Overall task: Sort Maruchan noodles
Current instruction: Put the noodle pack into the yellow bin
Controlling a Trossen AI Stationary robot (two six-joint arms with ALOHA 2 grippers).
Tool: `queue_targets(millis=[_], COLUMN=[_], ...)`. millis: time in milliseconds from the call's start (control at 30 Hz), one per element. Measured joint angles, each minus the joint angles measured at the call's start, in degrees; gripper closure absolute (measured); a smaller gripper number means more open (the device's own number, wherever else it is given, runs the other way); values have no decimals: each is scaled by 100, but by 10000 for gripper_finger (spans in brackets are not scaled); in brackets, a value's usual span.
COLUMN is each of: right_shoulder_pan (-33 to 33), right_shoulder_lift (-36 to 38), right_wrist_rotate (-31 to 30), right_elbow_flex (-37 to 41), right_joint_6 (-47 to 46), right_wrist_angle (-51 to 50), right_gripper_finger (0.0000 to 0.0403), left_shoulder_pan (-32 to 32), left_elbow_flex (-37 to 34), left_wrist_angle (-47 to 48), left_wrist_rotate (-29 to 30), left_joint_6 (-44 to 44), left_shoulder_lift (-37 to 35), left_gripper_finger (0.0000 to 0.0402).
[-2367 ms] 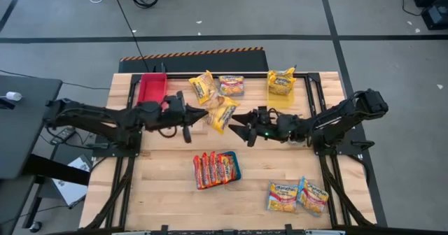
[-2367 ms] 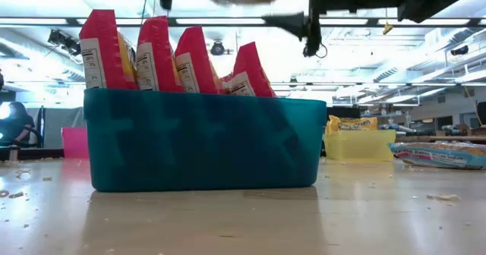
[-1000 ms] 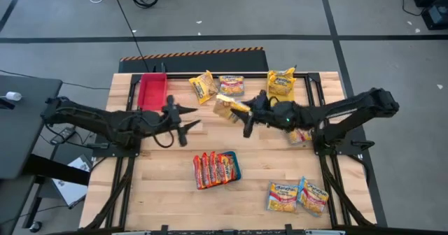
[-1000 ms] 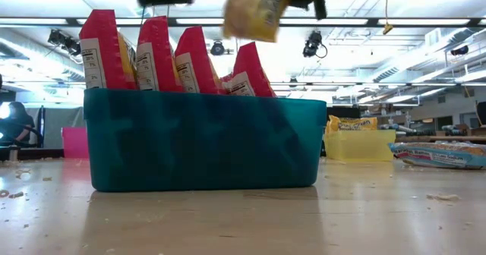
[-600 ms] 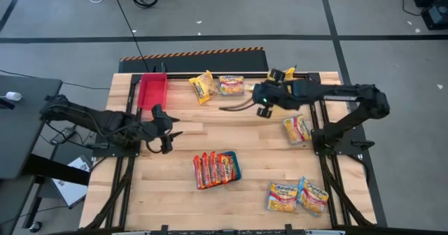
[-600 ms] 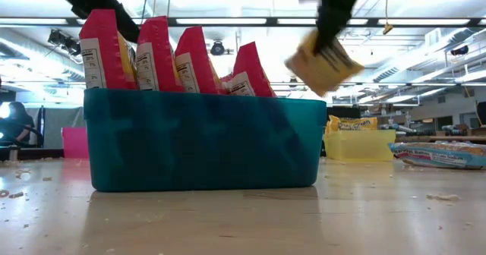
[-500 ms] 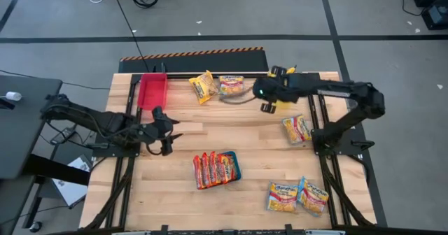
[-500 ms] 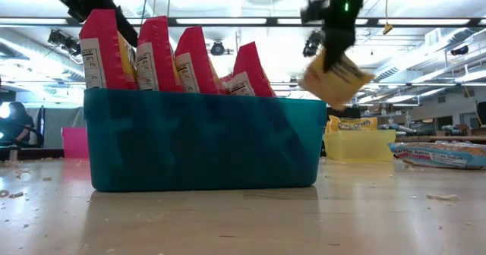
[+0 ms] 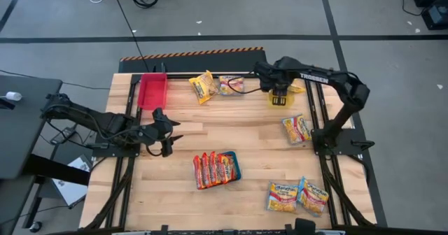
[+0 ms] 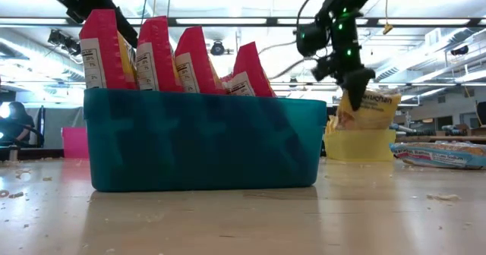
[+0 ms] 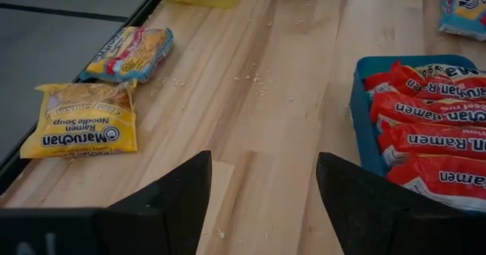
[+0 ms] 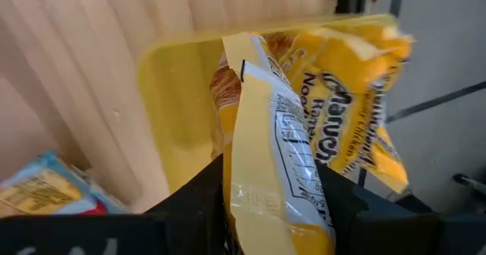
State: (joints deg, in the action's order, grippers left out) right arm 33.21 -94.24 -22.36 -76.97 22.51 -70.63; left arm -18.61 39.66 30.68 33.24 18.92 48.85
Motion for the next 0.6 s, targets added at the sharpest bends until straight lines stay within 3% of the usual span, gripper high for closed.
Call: queue_targets(millis=[367, 600], right_shoulder_pan=[256, 238], right_shoulder_lift=[-1042, -1270], right_wrist_rotate=[-200, -414], right_elbow_flex=[2, 7], right_joint_6=[588, 1005], right_wrist_angle=[202, 756], right_gripper_finger=[262, 259], left_shoulder_pan=[0, 0], left_elbow_flex=[0, 0], left_wrist_angle=[0, 0], left_wrist_rotate=[-1, -1], left_joint_6=[42, 42], left_shoulder_lift=[-1, 1], left_gripper_finger=[159, 159])
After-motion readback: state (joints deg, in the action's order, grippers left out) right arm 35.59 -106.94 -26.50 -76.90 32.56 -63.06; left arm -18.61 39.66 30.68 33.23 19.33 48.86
